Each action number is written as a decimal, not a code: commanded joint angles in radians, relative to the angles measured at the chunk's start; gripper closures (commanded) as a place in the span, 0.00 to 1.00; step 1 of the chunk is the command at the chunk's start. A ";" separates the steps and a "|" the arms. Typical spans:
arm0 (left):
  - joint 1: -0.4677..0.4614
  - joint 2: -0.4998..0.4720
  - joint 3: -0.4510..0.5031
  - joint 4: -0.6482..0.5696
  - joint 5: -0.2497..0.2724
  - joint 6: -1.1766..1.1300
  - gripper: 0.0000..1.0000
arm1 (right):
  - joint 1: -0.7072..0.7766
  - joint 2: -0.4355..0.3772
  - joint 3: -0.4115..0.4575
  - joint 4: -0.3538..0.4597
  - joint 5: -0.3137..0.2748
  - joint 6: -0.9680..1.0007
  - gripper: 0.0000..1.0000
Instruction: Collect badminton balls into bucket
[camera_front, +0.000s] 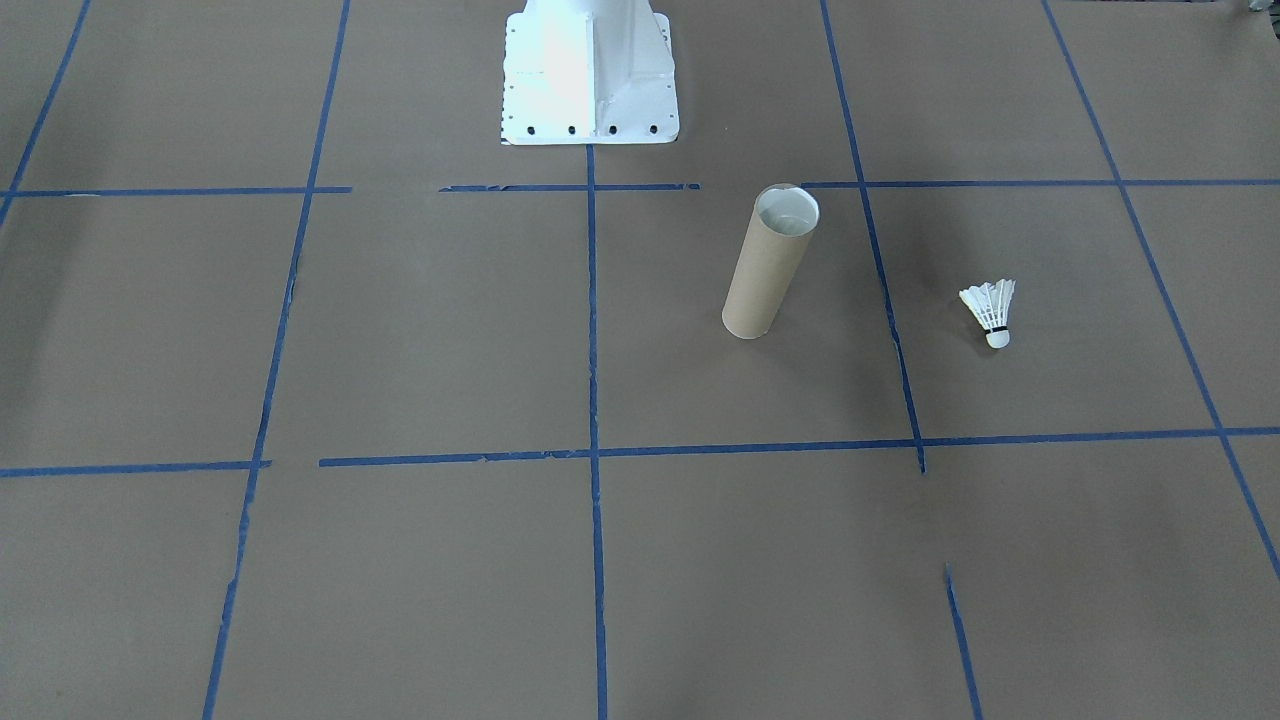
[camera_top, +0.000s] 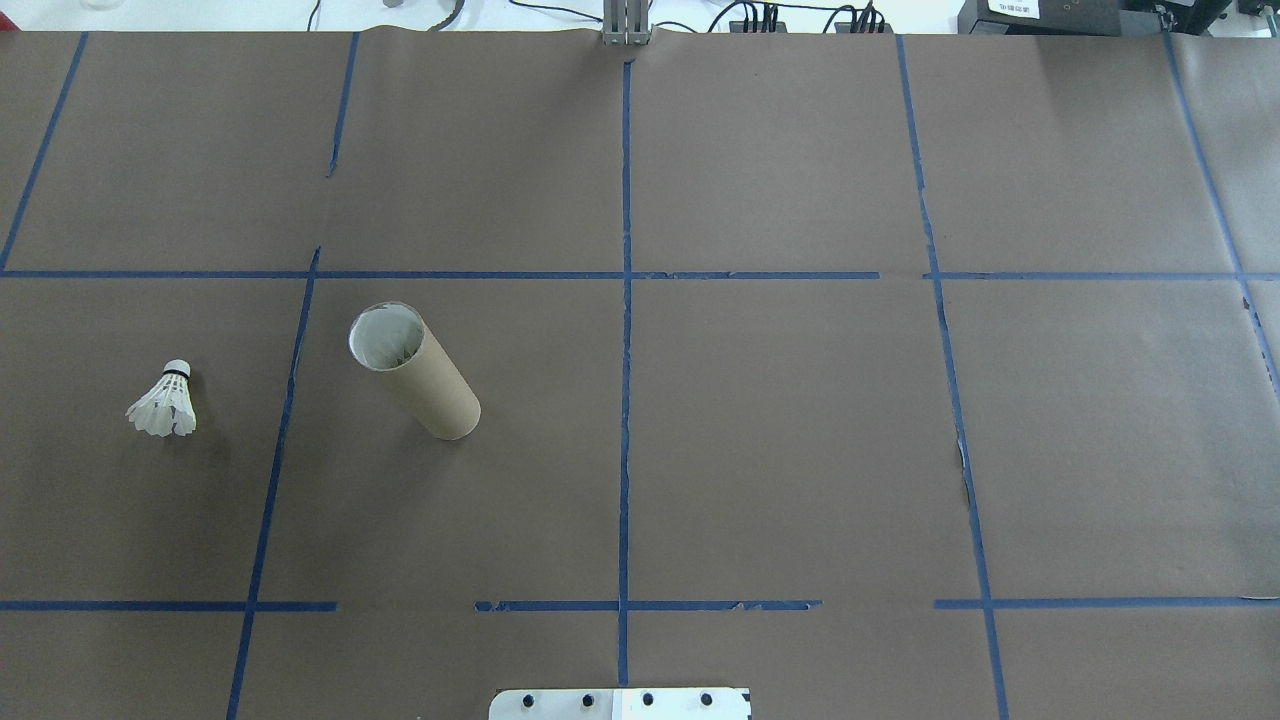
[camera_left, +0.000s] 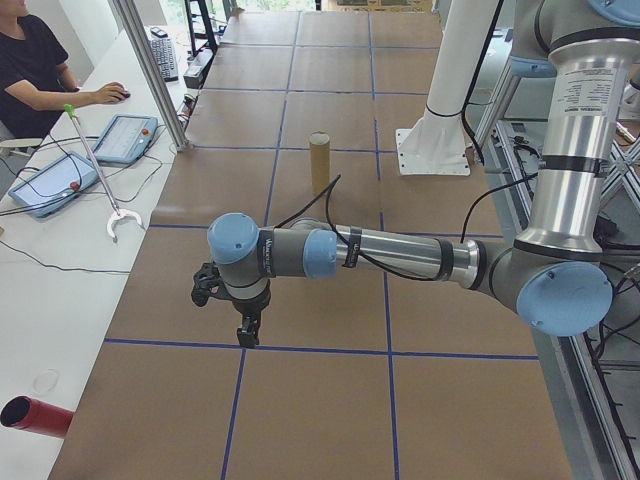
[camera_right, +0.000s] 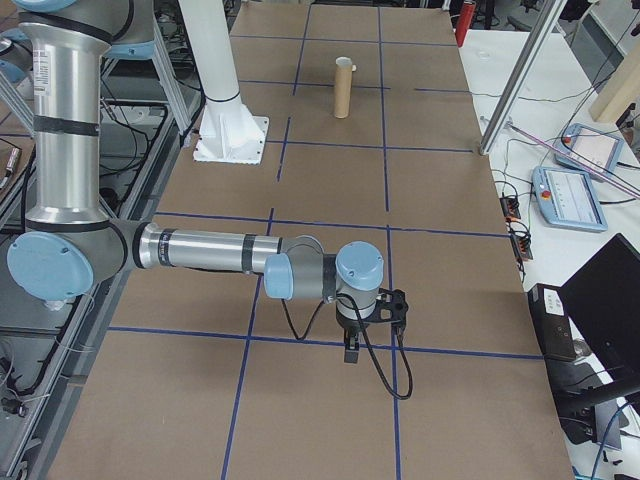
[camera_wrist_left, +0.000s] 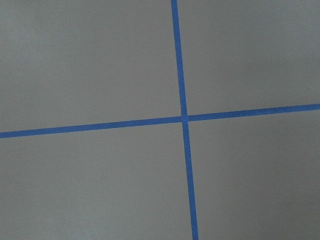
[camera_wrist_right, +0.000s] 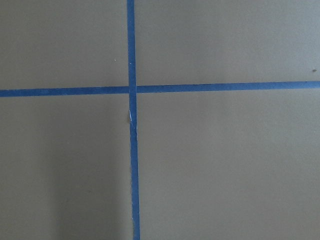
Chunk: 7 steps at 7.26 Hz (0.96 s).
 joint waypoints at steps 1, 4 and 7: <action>0.000 0.000 0.006 0.002 -0.005 0.001 0.00 | 0.000 0.000 0.000 0.000 -0.001 0.000 0.00; 0.001 -0.004 -0.036 0.002 -0.002 -0.084 0.00 | 0.000 0.000 0.000 0.000 0.000 0.000 0.00; 0.057 0.011 -0.235 -0.001 -0.013 -0.422 0.00 | 0.000 0.000 0.000 -0.002 0.000 0.000 0.00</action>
